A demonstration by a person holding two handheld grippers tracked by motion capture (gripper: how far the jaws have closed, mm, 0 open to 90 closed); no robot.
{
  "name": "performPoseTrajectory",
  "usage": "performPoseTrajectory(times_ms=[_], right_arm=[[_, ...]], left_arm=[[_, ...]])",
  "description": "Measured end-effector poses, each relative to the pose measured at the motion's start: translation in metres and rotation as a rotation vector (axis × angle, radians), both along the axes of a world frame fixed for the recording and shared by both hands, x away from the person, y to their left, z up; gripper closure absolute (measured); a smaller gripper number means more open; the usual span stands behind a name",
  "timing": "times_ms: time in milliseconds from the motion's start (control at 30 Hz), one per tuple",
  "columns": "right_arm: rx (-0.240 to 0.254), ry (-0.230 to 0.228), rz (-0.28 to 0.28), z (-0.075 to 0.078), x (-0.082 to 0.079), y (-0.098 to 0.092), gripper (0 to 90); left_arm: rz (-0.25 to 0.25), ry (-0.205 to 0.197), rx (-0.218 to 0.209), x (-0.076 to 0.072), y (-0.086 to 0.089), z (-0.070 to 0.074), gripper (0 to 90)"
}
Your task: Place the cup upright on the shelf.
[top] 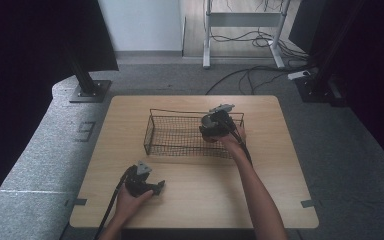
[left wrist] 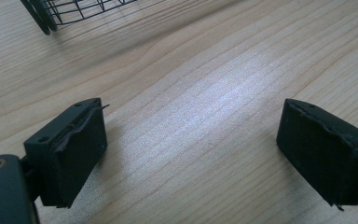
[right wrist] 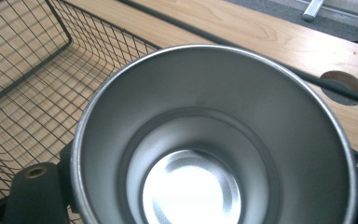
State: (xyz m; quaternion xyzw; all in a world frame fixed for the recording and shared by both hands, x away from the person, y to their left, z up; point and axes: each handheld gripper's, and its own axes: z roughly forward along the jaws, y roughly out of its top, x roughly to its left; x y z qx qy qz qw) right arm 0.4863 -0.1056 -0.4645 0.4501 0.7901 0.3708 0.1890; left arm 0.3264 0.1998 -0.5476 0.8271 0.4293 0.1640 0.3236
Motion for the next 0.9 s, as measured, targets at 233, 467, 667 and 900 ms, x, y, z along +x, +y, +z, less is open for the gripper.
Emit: performPoseTrajectory(times_ms=[233, 467, 667, 900], right_arm=[[-0.008, 0.012, -0.001, -0.006, 0.002, 0.003, 18.1], [-0.029, 0.029, -0.005, -0.011, 0.004, 0.006, 18.0], [-0.030, 0.033, -0.008, -0.014, 0.005, 0.006, 18.0], [-0.032, 0.044, -0.022, -0.016, 0.006, 0.005, 18.1]], left_arm=[[-0.002, 0.000, 0.000, 0.000, 0.000, 0.000, 8.2], [-0.003, 0.000, 0.000, 0.000, 0.000, 0.000, 8.3], [-0.003, 0.000, 0.000, 0.000, 0.000, 0.000, 8.2], [-0.004, 0.000, 0.000, 0.000, 0.000, 0.000, 8.3]])
